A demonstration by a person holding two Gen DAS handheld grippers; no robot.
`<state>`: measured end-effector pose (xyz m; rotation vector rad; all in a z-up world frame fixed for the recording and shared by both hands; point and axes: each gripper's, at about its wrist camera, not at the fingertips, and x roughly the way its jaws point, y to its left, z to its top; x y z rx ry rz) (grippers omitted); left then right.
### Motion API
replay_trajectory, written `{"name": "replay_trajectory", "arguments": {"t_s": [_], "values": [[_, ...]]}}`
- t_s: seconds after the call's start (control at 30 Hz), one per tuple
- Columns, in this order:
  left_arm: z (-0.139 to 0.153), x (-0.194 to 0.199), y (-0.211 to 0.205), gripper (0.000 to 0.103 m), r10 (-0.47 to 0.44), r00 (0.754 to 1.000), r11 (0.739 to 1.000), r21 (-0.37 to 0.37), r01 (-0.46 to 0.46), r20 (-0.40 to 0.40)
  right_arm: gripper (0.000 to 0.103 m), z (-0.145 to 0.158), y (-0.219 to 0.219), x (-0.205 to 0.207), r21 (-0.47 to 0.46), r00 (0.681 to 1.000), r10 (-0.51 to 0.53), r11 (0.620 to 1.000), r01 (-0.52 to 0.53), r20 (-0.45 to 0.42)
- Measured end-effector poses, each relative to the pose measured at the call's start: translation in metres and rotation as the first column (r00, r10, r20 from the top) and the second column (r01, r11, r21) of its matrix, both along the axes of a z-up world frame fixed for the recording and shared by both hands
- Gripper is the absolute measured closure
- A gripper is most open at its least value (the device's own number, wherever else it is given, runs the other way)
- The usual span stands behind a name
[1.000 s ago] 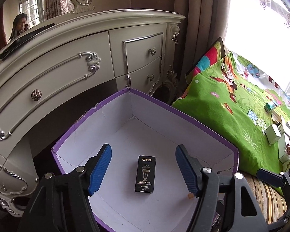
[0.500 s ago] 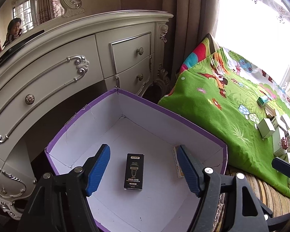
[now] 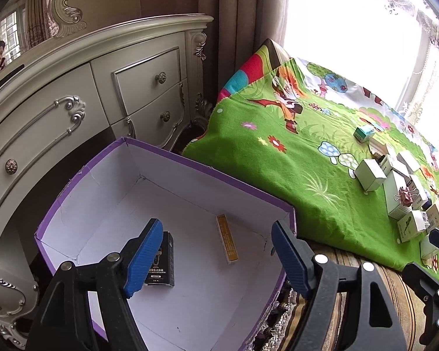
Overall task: Organize rigid objects
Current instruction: 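Move both tools back over the bed toward the remaining boxes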
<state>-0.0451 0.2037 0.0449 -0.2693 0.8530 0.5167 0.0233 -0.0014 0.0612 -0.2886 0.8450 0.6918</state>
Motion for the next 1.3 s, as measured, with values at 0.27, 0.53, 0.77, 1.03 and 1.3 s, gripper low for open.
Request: {"name": "replay_trajectory", "arguments": {"t_s": [0.27,0.53,0.77,1.03,1.3], "values": [[0.004,0.023,-0.037,0.026,-0.133,0.991,0.991,-0.032,0.132,-0.011,0.01,-0.004,-0.047,0.014,-0.005,0.994,-0.107,0.994,0.107,0.002],[0.003,0.051,-0.081,0.026,-0.248,0.968,0.968,-0.053,0.246,-0.036,0.01,-0.006,-0.094,0.019,0.021,0.982,-0.189,0.982,0.189,-0.005],[0.004,0.075,-0.118,0.026,-0.356,0.934,0.929,-0.115,0.351,-0.024,0.01,-0.013,-0.14,0.031,0.035,0.961,-0.271,0.961,0.273,-0.056],[0.001,0.099,-0.159,0.026,-0.452,0.892,0.872,-0.209,0.442,-0.002,0.01,-0.019,-0.18,0.054,0.017,0.929,-0.358,0.933,0.361,-0.094],[-0.002,0.13,-0.198,0.026,-0.499,0.867,0.83,-0.276,0.484,0.019,0.01,-0.03,-0.183,0.076,-0.034,0.925,-0.368,0.93,0.367,-0.099]]}}
